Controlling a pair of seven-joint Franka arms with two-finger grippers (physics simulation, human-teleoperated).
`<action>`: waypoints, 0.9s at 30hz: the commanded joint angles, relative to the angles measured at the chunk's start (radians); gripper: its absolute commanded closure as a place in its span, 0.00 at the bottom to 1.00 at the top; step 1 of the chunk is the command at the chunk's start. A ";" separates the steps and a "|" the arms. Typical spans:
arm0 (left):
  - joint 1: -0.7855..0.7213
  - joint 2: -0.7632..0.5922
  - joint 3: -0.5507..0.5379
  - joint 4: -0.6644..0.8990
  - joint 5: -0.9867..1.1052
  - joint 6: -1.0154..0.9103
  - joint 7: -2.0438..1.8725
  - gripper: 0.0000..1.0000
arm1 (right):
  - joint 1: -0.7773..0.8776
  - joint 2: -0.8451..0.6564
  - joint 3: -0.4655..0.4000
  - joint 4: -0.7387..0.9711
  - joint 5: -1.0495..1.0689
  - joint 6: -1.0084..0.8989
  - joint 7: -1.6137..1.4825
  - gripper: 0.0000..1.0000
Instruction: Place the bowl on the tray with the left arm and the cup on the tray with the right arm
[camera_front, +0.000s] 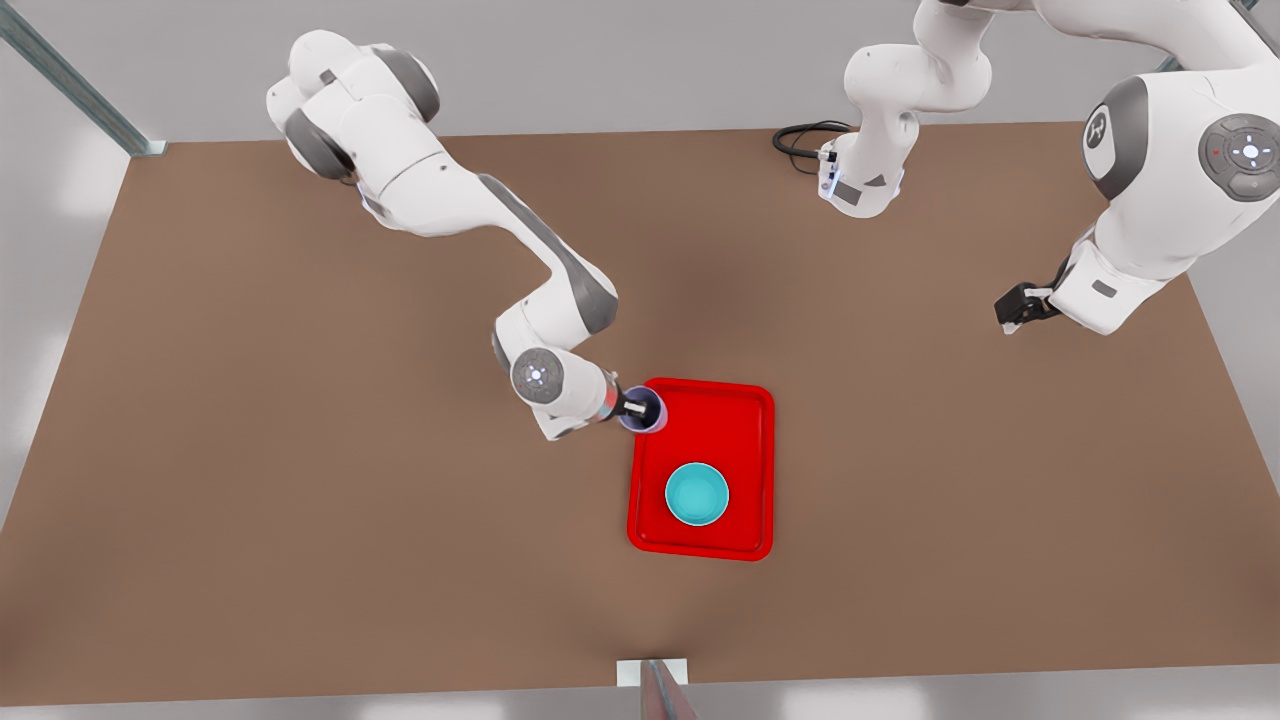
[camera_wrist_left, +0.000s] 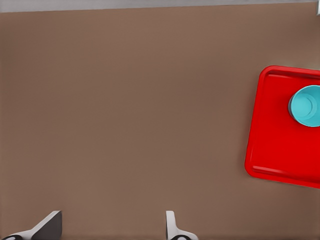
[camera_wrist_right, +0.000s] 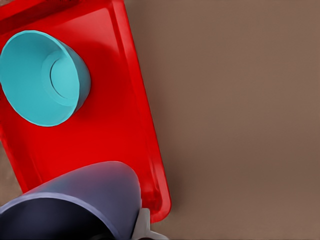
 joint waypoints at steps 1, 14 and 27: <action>-0.001 0.000 0.000 0.000 0.000 0.000 0.000 0.00 | 0.000 0.011 0.000 0.009 -0.005 0.006 0.013 0.79; 0.001 0.003 -0.001 0.000 0.000 -0.002 0.000 0.00 | 0.062 0.100 0.000 0.056 0.001 0.086 0.114 0.47; -0.001 0.000 -0.001 0.000 0.000 -0.003 -0.002 0.00 | 0.054 0.088 -0.002 0.056 0.001 0.084 0.122 0.06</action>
